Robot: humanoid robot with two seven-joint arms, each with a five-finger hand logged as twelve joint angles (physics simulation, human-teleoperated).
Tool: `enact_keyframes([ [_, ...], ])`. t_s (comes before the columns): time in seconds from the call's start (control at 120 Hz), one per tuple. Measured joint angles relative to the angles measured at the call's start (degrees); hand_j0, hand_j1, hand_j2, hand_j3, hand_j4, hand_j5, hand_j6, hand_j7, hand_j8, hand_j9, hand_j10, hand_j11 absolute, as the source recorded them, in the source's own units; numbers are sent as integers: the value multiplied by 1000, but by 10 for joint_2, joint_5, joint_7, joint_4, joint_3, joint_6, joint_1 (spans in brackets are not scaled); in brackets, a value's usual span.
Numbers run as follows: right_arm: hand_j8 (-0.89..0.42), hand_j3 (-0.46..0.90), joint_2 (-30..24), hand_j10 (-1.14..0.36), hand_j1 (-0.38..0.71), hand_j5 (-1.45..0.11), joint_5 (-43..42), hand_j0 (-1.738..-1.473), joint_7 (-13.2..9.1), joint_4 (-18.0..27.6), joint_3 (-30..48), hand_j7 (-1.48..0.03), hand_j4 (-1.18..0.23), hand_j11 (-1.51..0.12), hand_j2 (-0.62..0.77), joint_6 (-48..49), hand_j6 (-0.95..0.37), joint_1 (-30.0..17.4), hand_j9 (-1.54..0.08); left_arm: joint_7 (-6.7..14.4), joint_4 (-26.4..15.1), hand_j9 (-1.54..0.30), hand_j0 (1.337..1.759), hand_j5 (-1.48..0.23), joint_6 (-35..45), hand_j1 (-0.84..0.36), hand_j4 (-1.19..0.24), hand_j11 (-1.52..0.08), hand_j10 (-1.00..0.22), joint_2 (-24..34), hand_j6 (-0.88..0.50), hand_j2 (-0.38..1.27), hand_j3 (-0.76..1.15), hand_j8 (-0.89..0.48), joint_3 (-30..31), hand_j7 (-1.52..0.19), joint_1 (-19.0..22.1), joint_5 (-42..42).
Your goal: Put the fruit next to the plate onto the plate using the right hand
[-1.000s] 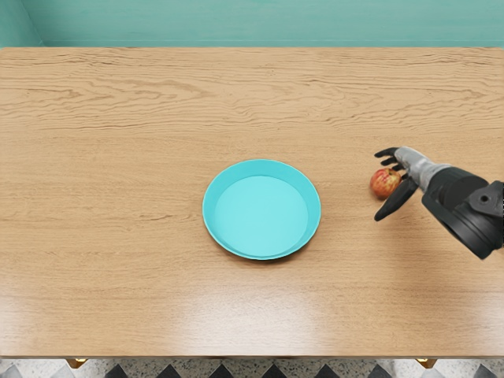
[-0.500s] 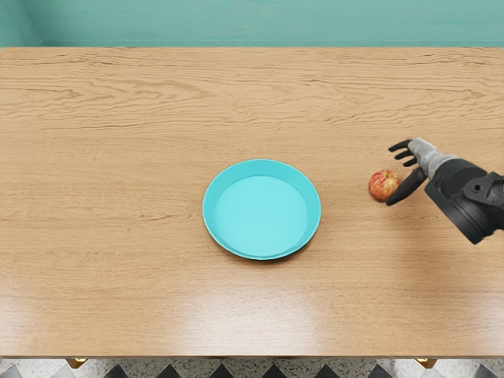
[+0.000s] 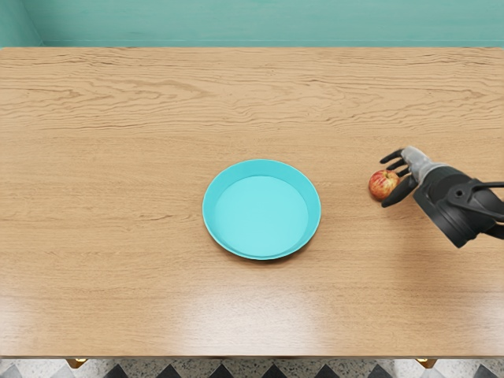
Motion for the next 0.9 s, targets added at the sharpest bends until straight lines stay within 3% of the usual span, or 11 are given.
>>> enact_keyframes([
  [0.033, -365, 0, 1, -362, 87, -474, 0, -1658, 0, 0, 0, -474, -365, -474, -71, 0, -366, -1, -474, 0, 0, -321, 1658, -321, 0, 53, -247, -321, -247, 0, -247, 50, 0, -247, 0, -321, 0, 0],
  [0.092, -386, 0, 6, -186, 104, -481, -1, -1658, 0, -1, 0, -492, -388, -726, -74, -1, -380, -3, -475, 0, 0, -321, 1658, -321, 0, 53, -247, -321, -247, 0, -247, 50, 0, -247, 0, -321, 0, 0],
  [0.142, -256, 0, 9, -74, 119, -482, -1, -1658, -1, -1, 0, -508, -412, -889, -77, -2, -392, -4, -667, 0, 0, -321, 1658, -321, 0, 53, -247, -321, -247, 0, -247, 50, 0, -247, 0, -321, 0, 0],
  [0.225, -135, 0, 11, -5, 155, -509, -1, -1658, -2, -1, 0, -547, -450, -950, -83, -3, -422, -5, -843, 0, 0, -321, 1658, -321, 0, 53, -247, -321, -247, 0, -247, 50, 0, -247, 0, -321, 0, 0],
  [0.233, -152, 0, 12, 0, 160, -516, -1, -1658, -2, -1, 0, -552, -453, -958, -84, -2, -425, -5, -901, 0, 0, -321, 1658, -321, 0, 53, -247, -321, -247, 0, -247, 50, 0, -247, 0, -321, 0, 0],
  [0.258, -193, 0, 12, 19, 176, -534, 0, -1658, -2, -1, 0, -570, -466, -979, -86, -2, -439, -5, -871, 0, 0, -321, 1658, -321, 0, 53, -247, -321, -247, 0, -247, 50, 0, -247, 0, -321, 0, 0],
  [0.392, -363, 0, 11, -243, 244, -655, 1, -1658, -2, 1, 7, -674, -534, -879, -15, -1, -432, -3, -835, 0, 0, -321, 1658, -321, 0, 53, -247, -321, -247, 0, -247, 50, 0, -247, 0, -321, 0, 0],
  [0.508, -394, 0, 6, -442, 272, -780, 2, -1656, -2, 4, 10, -785, -607, -909, 138, 0, -427, -1, -884, 0, 0, -321, 1658, -321, 0, 53, -247, -321, -247, 0, -247, 50, 0, -247, 0, -321, 0, 0],
  [0.608, -367, 0, -12, -569, 283, -893, 4, -1654, -3, 11, 12, -880, -619, -970, 191, 1, -388, 3, -954, 0, 0, -321, 1658, -321, 0, 53, -247, -321, -247, 0, -247, 50, 0, -247, 0, -321, 0, 0],
  [0.733, -320, 1, -26, -671, 309, -1004, 22, -1652, -7, 24, 14, -965, -560, -1032, 253, 2, -325, 28, -1022, 0, 0, -321, 1658, -321, 0, 53, -247, -321, -247, 0, -247, 50, 0, -247, 0, -321, 0, 0],
  [0.9, -264, 0, -77, -663, 334, -1119, 66, -1652, -9, 78, 86, -1052, -492, -1113, 302, 4, -269, 54, -1106, 0, 0, -321, 1658, -321, 0, 53, -247, -321, -247, 0, -247, 50, -1, -247, 0, -321, 0, 0],
])
